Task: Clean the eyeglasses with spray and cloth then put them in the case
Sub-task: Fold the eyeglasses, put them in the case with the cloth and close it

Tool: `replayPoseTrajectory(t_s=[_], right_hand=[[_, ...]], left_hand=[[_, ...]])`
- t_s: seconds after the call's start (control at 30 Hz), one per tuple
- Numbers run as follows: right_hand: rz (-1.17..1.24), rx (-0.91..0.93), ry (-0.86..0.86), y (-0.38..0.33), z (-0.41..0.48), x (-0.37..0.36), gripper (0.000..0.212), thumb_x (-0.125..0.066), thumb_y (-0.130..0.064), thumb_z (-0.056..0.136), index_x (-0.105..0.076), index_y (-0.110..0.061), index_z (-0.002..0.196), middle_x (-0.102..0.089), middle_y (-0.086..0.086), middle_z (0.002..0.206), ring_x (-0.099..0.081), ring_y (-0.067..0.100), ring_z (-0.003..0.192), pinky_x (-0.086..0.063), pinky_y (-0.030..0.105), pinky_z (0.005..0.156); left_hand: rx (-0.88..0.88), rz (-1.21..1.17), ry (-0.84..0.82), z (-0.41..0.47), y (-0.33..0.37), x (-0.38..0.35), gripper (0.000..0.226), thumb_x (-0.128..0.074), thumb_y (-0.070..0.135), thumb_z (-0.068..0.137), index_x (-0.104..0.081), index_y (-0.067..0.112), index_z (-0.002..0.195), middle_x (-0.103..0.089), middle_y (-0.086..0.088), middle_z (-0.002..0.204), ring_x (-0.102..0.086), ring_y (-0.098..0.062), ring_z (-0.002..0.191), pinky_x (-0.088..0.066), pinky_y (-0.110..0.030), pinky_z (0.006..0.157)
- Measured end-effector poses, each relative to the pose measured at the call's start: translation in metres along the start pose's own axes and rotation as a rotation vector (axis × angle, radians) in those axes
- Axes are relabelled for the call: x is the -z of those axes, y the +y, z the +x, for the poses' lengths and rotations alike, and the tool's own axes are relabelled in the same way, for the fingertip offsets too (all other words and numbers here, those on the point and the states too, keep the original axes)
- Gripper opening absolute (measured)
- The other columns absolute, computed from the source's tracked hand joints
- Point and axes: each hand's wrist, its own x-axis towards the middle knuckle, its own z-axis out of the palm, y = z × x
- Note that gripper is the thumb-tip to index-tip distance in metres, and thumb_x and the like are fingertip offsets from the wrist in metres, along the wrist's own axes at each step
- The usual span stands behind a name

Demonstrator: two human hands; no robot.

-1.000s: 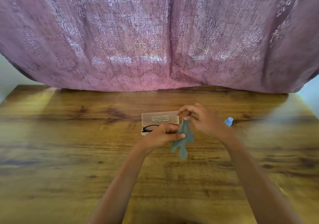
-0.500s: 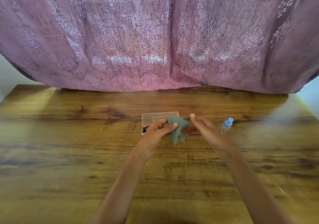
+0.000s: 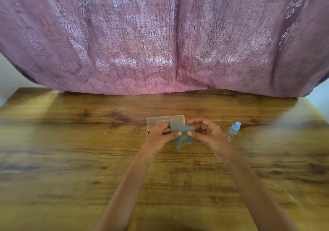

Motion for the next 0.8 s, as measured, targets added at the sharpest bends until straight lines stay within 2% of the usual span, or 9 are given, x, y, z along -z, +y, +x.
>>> replayPoseTrajectory(t_s=[0.13,0.3,0.37,0.47,0.53,0.67,0.8], right_hand=[[-0.039,-0.021,-0.013,-0.002,0.000,0.000,0.028,-0.079,-0.011,0.075,-0.074,-0.016,0.102,-0.074,0.003,0.104,-0.070,0.021,0.096,-0.058,0.027,0.074],[0.053,-0.105,-0.019,-0.006,-0.003,-0.004,0.038,-0.075,-0.034,0.077,-0.072,-0.015,0.111,-0.073,0.010,0.106,-0.070,0.027,0.100,-0.060,0.036,0.074],[0.128,-0.148,-0.034,-0.006,-0.003,-0.005,0.039,-0.072,-0.035,0.079,-0.070,-0.017,0.114,-0.072,0.011,0.109,-0.070,0.028,0.099,-0.060,0.036,0.073],[0.354,-0.211,-0.094,-0.007,-0.004,-0.007,0.037,-0.070,-0.027,0.082,-0.069,-0.014,0.116,-0.072,0.009,0.108,-0.070,0.024,0.092,-0.059,0.031,0.069],[0.429,-0.252,-0.127,-0.006,-0.003,-0.008,0.038,-0.070,-0.024,0.083,-0.068,-0.013,0.119,-0.071,0.009,0.110,-0.070,0.024,0.095,-0.059,0.032,0.072],[0.393,-0.227,-0.163,-0.002,-0.001,-0.011,0.045,-0.076,-0.026,0.080,-0.066,-0.015,0.122,-0.069,0.011,0.117,-0.068,0.028,0.102,-0.059,0.040,0.083],[0.258,-0.115,-0.027,-0.002,0.000,-0.014,0.043,-0.085,-0.025,0.066,-0.074,-0.013,0.106,-0.074,0.012,0.105,-0.071,0.024,0.096,-0.059,0.032,0.073]], left_hand=[[0.030,0.029,0.074,0.001,-0.001,0.001,0.042,-0.070,0.001,0.082,-0.052,-0.004,0.120,-0.069,-0.020,0.110,-0.068,-0.026,0.098,-0.054,-0.031,0.085],[0.013,0.019,-0.008,-0.001,0.003,0.005,0.044,-0.066,-0.006,0.083,-0.047,-0.008,0.122,-0.068,-0.020,0.107,-0.068,-0.021,0.092,-0.056,-0.026,0.082],[0.010,0.007,-0.027,-0.003,0.005,0.005,0.045,-0.066,-0.005,0.083,-0.047,-0.006,0.124,-0.068,-0.021,0.108,-0.068,-0.024,0.097,-0.056,-0.026,0.083],[-0.008,-0.007,-0.052,-0.006,0.007,0.006,0.046,-0.064,-0.006,0.084,-0.045,-0.006,0.126,-0.067,-0.024,0.112,-0.066,-0.027,0.101,-0.055,-0.029,0.086],[-0.022,-0.009,-0.076,-0.008,0.009,0.006,0.046,-0.063,-0.007,0.085,-0.045,-0.004,0.127,-0.067,-0.023,0.113,-0.066,-0.027,0.102,-0.055,-0.031,0.087],[-0.032,0.006,-0.112,-0.010,0.010,0.007,0.046,-0.061,-0.008,0.086,-0.043,-0.004,0.128,-0.065,-0.027,0.115,-0.064,-0.031,0.106,-0.055,-0.033,0.088],[-0.035,0.020,-0.091,-0.009,0.011,0.009,0.046,-0.061,-0.009,0.085,-0.044,-0.004,0.127,-0.064,-0.026,0.116,-0.064,-0.031,0.106,-0.055,-0.031,0.088]])
